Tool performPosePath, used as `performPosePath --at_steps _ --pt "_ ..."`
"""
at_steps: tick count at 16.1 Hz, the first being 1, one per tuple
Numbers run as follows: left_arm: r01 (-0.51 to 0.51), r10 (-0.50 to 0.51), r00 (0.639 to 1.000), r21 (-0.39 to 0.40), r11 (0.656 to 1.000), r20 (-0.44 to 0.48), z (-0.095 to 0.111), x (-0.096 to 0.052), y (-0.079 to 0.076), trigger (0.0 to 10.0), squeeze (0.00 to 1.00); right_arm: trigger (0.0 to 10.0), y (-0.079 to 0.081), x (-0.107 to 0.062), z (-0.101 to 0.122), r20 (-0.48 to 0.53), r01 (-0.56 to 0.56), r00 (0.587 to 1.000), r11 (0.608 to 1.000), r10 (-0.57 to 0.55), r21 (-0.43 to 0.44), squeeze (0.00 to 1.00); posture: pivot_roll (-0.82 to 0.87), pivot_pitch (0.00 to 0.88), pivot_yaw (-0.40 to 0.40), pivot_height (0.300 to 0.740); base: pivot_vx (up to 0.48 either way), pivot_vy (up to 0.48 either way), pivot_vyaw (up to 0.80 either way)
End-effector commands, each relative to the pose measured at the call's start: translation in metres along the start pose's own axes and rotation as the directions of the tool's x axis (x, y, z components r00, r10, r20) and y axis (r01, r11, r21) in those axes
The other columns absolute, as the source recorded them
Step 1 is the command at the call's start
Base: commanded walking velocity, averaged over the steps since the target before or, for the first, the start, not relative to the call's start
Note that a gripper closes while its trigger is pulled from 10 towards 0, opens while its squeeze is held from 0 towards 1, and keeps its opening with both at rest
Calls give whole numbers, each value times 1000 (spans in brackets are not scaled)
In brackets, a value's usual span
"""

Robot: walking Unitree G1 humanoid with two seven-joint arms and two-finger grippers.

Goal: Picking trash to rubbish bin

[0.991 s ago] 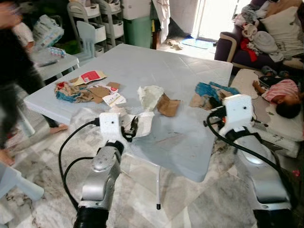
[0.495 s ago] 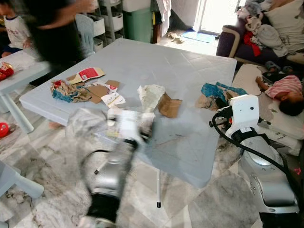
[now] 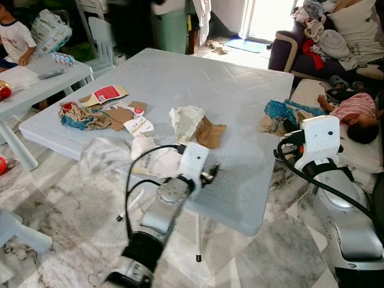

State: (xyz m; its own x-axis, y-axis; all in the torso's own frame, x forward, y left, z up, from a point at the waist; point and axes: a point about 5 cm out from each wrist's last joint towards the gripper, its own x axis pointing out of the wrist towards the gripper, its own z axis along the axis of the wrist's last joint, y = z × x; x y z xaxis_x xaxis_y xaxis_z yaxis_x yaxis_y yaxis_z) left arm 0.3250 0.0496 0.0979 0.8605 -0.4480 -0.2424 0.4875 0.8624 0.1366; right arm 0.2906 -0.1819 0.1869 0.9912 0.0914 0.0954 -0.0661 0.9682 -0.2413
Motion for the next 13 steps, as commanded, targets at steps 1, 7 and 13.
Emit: performPosePath --at_steps 1,7,13 --pt "-10 9 1000 48 999 25 9 -3 1 10000 0 0 1 1 7 23 0 1000 1000 0 14 0 -113 12 -54 740 0 0 0" --pt "-37 36 999 156 987 9 4 -18 8 10000 0 0 6 10 8 31 -2 1000 999 1 44 0 -77 2 -47 740 0 0 0" --pt "-28 50 994 224 974 -96 -17 -35 21 10000 0 0 10 9 4 13 19 1000 994 -21 110 0 -36 8 -22 740 0 0 0"
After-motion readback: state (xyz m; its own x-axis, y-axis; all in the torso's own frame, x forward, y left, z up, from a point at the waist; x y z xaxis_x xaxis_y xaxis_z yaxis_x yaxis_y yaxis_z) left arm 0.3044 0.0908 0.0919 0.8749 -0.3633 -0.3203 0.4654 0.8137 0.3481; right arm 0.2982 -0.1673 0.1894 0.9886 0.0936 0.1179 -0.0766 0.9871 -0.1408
